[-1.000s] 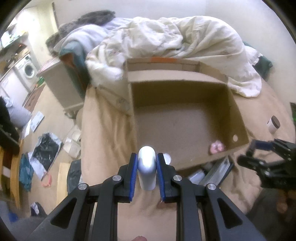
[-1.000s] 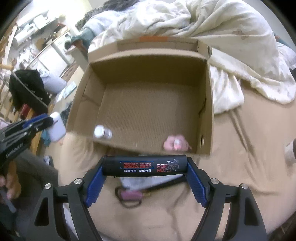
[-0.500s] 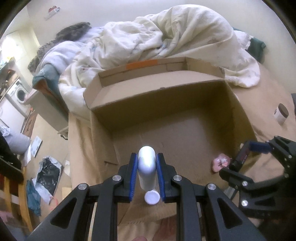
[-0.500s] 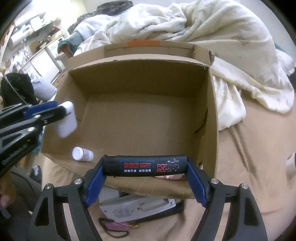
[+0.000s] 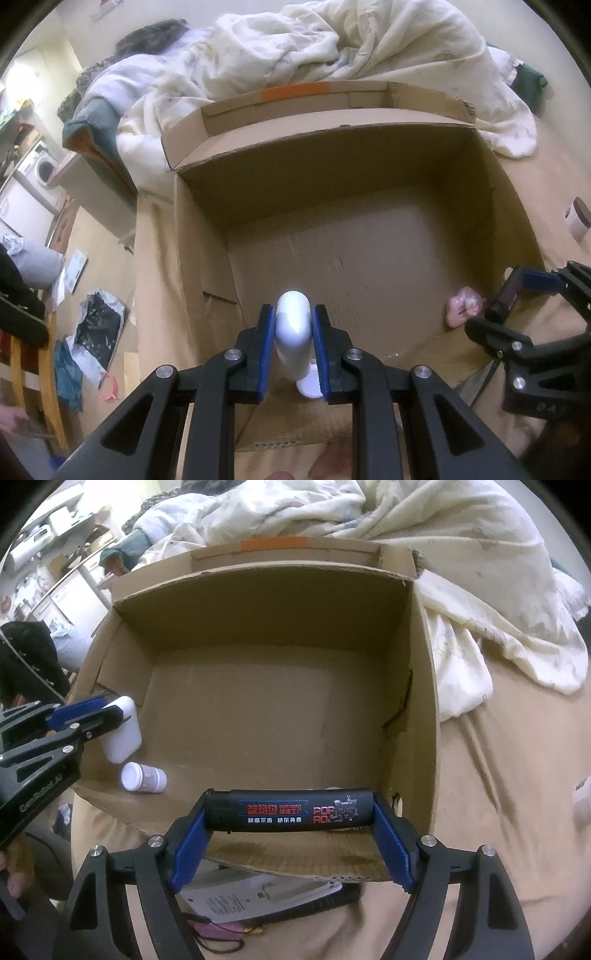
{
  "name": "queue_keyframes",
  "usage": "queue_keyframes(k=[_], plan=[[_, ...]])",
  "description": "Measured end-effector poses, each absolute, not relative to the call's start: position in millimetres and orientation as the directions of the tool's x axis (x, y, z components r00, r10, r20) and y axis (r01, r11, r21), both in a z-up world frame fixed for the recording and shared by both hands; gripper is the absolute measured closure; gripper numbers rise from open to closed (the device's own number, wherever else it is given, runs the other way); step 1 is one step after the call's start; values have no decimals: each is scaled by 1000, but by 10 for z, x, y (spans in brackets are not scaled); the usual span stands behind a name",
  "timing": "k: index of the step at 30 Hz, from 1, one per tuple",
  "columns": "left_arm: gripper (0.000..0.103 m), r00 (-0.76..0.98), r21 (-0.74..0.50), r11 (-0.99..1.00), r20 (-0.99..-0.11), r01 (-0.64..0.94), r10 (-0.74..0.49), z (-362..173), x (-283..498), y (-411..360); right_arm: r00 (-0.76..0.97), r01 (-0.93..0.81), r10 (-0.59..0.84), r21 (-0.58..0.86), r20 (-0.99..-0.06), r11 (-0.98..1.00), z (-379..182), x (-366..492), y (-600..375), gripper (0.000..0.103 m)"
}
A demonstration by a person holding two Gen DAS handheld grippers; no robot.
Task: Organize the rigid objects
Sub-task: 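Carry both items over the box and release them inside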
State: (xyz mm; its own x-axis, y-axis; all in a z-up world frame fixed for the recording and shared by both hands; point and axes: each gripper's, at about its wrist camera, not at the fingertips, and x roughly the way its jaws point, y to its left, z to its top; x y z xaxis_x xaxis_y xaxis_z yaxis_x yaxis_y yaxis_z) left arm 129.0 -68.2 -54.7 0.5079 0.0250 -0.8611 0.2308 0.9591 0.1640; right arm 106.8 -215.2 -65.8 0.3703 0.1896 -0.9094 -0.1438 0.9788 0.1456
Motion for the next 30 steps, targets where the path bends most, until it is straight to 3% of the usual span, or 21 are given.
queue_keyframes(k=[19, 20, 21, 23, 25, 26, 27, 28, 30], plan=[[84, 504, 193, 948, -863, 252, 42, -627, 1259, -722, 369, -134, 225, 188, -902, 973, -675, 1094, -2211, 17], [84, 506, 194, 948, -862, 252, 42, -625, 1257, -723, 373, -134, 232, 195, -898, 972, -664, 1092, -2214, 14], [84, 506, 197, 948, -861, 251, 45, -625, 1258, -723, 379, -131, 231, 195, -896, 972, -655, 1085, -2217, 3], [84, 502, 190, 947, -864, 259, 36, -621, 1264, -732, 392, -130, 244, 210, -887, 969, -632, 1074, -2223, 0], [79, 505, 183, 947, -863, 265, 25, -597, 1252, -749, 414, -128, 255, 221, -874, 967, -589, 1056, -2237, 0], [63, 507, 180, 947, -862, 267, 21, -587, 1247, -749, 428, -125, 253, 221, -868, 967, -562, 1047, -2250, 0], [39, 509, 172, 948, -860, 267, 13, -572, 1238, -748, 442, -122, 251, 219, -861, 968, -531, 1041, -2265, 0], [32, 514, 163, 950, -858, 266, 3, -552, 1227, -743, 457, -120, 253, 223, -853, 967, -500, 1032, -2285, 0], [30, 527, 152, 951, -850, 268, -12, -514, 1206, -741, 476, -112, 264, 241, -839, 964, -449, 1026, -2332, 0]])
